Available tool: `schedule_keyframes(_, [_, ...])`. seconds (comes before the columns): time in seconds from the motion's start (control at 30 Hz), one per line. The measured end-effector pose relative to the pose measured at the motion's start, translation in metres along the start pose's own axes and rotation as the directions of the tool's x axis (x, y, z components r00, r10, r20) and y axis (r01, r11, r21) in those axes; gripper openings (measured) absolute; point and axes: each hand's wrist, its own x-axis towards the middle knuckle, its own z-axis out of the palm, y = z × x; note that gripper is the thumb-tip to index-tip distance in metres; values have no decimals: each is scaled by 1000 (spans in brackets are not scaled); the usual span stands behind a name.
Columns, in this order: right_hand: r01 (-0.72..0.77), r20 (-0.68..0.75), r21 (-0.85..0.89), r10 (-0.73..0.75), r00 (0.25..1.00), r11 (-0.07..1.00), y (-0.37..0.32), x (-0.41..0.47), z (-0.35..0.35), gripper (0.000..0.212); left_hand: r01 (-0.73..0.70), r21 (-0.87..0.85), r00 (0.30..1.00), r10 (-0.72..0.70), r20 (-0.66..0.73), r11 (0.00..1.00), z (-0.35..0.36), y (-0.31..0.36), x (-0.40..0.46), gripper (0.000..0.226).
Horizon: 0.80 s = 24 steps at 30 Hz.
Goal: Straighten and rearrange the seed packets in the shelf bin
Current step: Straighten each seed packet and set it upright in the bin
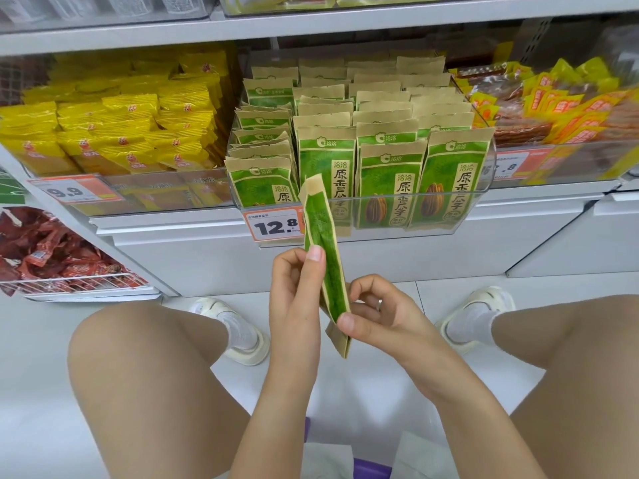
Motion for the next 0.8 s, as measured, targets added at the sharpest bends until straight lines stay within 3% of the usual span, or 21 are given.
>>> schedule_keyframes(0.13, [67, -63, -17, -68, 996, 998, 0, 2, -1, 42, 46, 19, 995, -48, 83, 999, -1, -1, 4, 65])
schedule_keyframes(0.23, [104, -85, -2, -104, 991, 995, -2, 3, -5, 34, 43, 31, 991, -47, 127, 999, -1, -2, 4, 70])
schedule_keyframes(0.4, [122, -45, 1, -122, 991, 992, -5, 2, -6, 23, 66, 32, 993, -69, 92, 997, -2, -1, 4, 73])
schedule_keyframes(0.63, [145, -92, -26, -147, 985, 989, -3, 2, -3, 20, 101, 61, 992, -105, 66, 993, -1, 1, 2, 67])
schedule_keyframes(0.73, [154, -155, -111, -171, 973, 982, 4, 3, -5, 20, 112, 80, 989, -119, 86, 990, -1, 2, 1, 57])
schedule_keyframes(0.8, [162, -222, -280, -228, 948, 946, 9, 5, -5, 24, 109, 78, 988, -116, 102, 991, -1, 5, 0, 49])
